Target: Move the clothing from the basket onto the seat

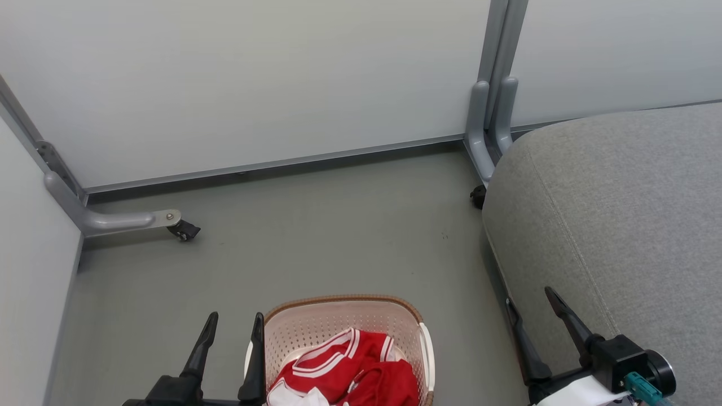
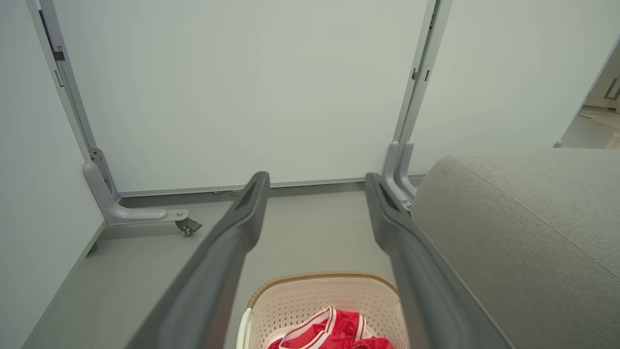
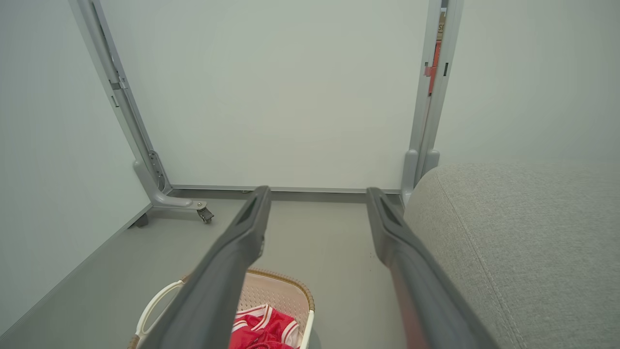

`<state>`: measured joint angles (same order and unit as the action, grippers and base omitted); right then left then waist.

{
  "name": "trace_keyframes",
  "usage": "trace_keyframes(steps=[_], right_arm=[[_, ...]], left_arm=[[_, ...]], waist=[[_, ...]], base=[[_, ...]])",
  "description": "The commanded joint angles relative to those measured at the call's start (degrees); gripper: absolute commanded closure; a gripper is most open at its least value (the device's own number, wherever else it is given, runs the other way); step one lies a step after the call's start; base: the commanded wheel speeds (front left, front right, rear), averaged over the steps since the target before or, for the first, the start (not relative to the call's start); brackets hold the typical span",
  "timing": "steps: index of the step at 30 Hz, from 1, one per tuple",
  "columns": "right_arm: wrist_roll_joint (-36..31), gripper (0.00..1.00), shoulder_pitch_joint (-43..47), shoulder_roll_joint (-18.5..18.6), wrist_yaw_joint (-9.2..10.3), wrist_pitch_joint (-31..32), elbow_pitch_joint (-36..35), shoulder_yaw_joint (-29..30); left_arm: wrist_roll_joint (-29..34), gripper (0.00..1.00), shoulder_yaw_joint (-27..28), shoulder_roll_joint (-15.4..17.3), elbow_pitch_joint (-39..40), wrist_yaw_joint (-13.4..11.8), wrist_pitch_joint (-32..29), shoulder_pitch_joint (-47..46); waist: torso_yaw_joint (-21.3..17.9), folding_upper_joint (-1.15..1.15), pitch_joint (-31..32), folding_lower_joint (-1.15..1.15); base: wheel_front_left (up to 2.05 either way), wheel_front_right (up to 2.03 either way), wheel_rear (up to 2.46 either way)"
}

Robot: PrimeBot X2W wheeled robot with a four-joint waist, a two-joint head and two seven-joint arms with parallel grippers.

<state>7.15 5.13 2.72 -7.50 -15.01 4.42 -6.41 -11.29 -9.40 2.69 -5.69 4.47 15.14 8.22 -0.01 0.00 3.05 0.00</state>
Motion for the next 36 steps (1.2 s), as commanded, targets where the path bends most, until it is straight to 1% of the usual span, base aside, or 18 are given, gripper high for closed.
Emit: trace_keyframes(steps=[1, 7, 11, 16, 20, 23, 25, 26, 28, 31, 33, 36], right_arm=[[0.3, 0.0, 0.6, 0.3, 0.02, -0.3, 0.1, -0.1], [0.2, 0.0, 0.2, 0.3, 0.01, -0.3, 0.1, 0.0], [-0.2, 0.0, -0.7, 0.3, 0.02, -0.2, 0.0, -0.2], [-0.9, 0.0, -3.3, 0.3, 0.02, -0.2, -0.7, 0.8], [-1.5, 0.0, -6.9, 0.3, 0.02, -0.2, -1.4, 1.8], [-1.8, 0.0, -9.8, 0.9, 0.02, -0.2, -2.1, 2.1], [-1.9, 0.0, -11.8, 1.2, 0.02, -0.2, -2.7, 2.3], [-2.1, 0.0, -13.8, 1.6, 0.02, -0.2, -3.3, 2.5], [-2.0, 0.0, -15.3, 2.0, 0.02, -0.2, -3.9, 2.6], [-2.0, 0.0, -17.6, 2.4, 0.02, -0.2, -4.8, 2.7], [-2.2, 0.0, -19.1, 2.6, 0.02, -0.2, -5.5, 2.4], [-2.3, 0.0, -20.8, 2.7, 0.02, -0.2, -6.3, 1.5]], left_arm=[[0.2, 0.0, 0.1, 0.4, -0.1, 0.0, 0.0, 0.6], [1.2, 0.0, -0.6, 0.3, -0.8, 0.4, 0.0, -0.3], [2.2, 0.0, -1.5, 0.3, -2.1, 0.8, 0.0, -1.6], [3.4, 0.0, -2.9, 0.3, -4.2, 1.3, 0.0, -5.0], [5.0, 0.0, -4.4, 0.3, -7.3, 1.7, 0.0, -9.8], [7.6, 0.0, -6.4, 0.4, -10.7, 2.3, 0.0, -14.8], [8.9, 0.0, -8.2, 0.9, -13.1, 2.6, 0.0, -18.4], [10.1, 0.0, -9.9, 1.4, -15.5, 2.8, 0.0, -22.2], [10.9, 0.0, -11.6, 2.0, -18.2, 3.0, 0.0, -25.8], [13.7, 0.0, -14.2, 3.4, -23.9, 2.9, 0.0, -31.2], [15.0, 0.0, -15.2, 3.4, -27.3, 2.0, 0.0, -35.2], [17.1, 0.0, -17.1, 3.4, -34.0, 1.8, 0.0, -40.2]], waist=[[0.2, 0.0, -0.2, 0.0], [0.9, 0.0, -2.1, 0.0], [1.4, 0.0, -4.6, 0.0], [1.6, 0.0, -11.0, 0.0], [1.5, 0.0, -17.5, 0.0], [1.4, 0.0, -22.8, 0.0], [1.2, 0.0, -26.2, 0.0], [1.0, 0.0, -29.4, 0.0], [0.7, 0.0, -32.4, 0.0], [0.0, 0.0, -36.3, 0.0], [-0.5, 0.0, -38.9, 0.0], [-1.5, 0.0, -42.5, 0.0]], base=[[0.0, 0.0, 0.0], [0.0, 0.0, 0.0], [0.0, 0.0, 0.0], [0.0, 0.0, 0.0], [0.0, 0.0, 0.0], [0.0, 0.0, 0.0], [0.0, 0.0, 0.0], [0.0, 0.0, 0.0], [0.0, 0.0, 0.0], [0.0, 0.0, 0.0], [0.0, 0.0, 0.0], [0.0, 0.0, 0.0]])
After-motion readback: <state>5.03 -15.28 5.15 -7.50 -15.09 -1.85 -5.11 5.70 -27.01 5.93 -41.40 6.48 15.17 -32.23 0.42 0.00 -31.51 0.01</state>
